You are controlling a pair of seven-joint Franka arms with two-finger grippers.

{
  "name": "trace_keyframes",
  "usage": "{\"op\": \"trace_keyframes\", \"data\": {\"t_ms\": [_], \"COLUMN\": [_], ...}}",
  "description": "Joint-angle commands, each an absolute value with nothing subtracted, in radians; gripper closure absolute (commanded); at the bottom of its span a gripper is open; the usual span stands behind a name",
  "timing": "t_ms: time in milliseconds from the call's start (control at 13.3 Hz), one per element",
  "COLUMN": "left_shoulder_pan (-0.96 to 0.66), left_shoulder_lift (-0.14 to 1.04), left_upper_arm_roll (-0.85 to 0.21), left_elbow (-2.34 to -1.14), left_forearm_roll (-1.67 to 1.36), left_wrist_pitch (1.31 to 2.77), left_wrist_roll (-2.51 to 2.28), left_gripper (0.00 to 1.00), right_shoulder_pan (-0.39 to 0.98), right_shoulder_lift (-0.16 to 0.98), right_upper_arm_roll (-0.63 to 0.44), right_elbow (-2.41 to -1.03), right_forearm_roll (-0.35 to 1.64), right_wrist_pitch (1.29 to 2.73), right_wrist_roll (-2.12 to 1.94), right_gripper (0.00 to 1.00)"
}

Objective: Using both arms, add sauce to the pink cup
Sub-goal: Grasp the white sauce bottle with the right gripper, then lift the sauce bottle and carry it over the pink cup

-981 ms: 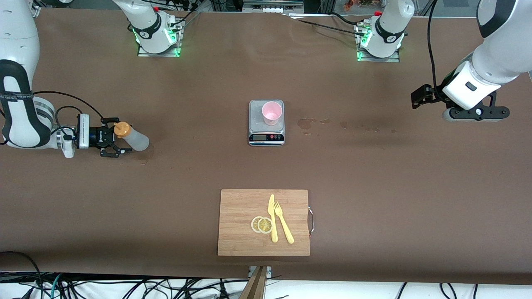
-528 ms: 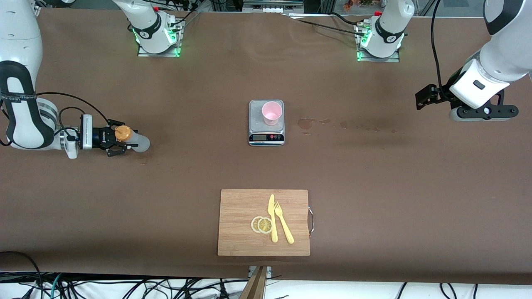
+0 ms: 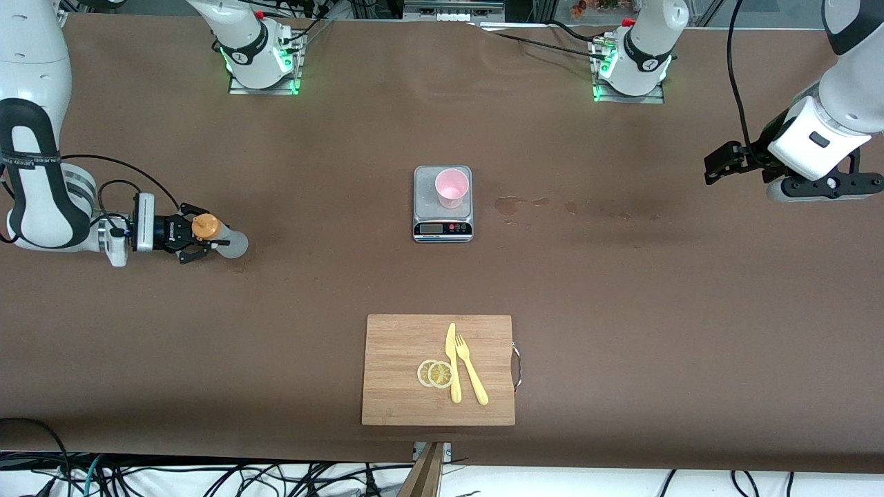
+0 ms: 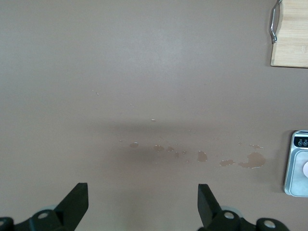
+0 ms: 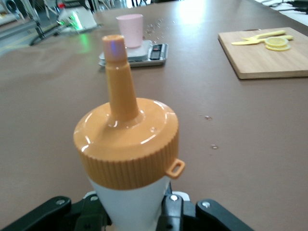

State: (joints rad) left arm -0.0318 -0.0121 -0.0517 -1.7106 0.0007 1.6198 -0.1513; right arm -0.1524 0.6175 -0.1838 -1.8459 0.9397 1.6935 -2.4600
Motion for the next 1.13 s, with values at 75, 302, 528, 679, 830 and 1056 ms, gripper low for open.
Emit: {"op": "trace_keyframes", "data": {"t_ms": [75, 302, 528, 679, 830, 1056], "left_shoulder_pan": [-0.017, -0.015, -0.028, -0.028, -0.028, -0.028], "left_shoulder_lift": [0.001, 0.002, 0.015, 0.014, 0.015, 0.015], "left_upper_arm_roll": [-0.066, -0.064, -0.067, -0.067, -0.067, -0.067], "left_elbow": [-1.69, -1.689, -1.683, -1.683, -1.681, -1.681], "left_forearm_roll": [-0.014, -0.014, -0.014, -0.014, -0.012, -0.012], "left_wrist_pitch": [1.615, 1.615, 1.614, 1.614, 1.612, 1.611], "left_wrist_roll": [-0.133, -0.133, -0.144, -0.144, -0.144, -0.143], "left_gripper": [0.0, 0.0, 0.0, 0.0, 0.0, 0.0], "right_shoulder_pan": [-0.056, 0.072, 0.229, 0.37, 0.49, 0.59], "right_shoulder_lift": [0.488, 0.459, 0.405, 0.393, 0.393, 0.394], "right_upper_arm_roll": [-0.195, -0.222, -0.235, -0.297, -0.348, -0.354], "right_elbow": [-1.867, -1.855, -1.827, -1.793, -1.775, -1.729], "right_forearm_roll": [0.927, 0.923, 0.78, 0.637, 0.54, 0.383], "right_wrist_pitch": [1.77, 1.868, 1.975, 1.979, 1.979, 1.967], "right_wrist_roll": [-2.286, -2.113, -1.854, -1.687, -1.6, -1.462], "right_gripper": [0.89, 0.89, 0.88, 0.88, 0.88, 0.87]}}
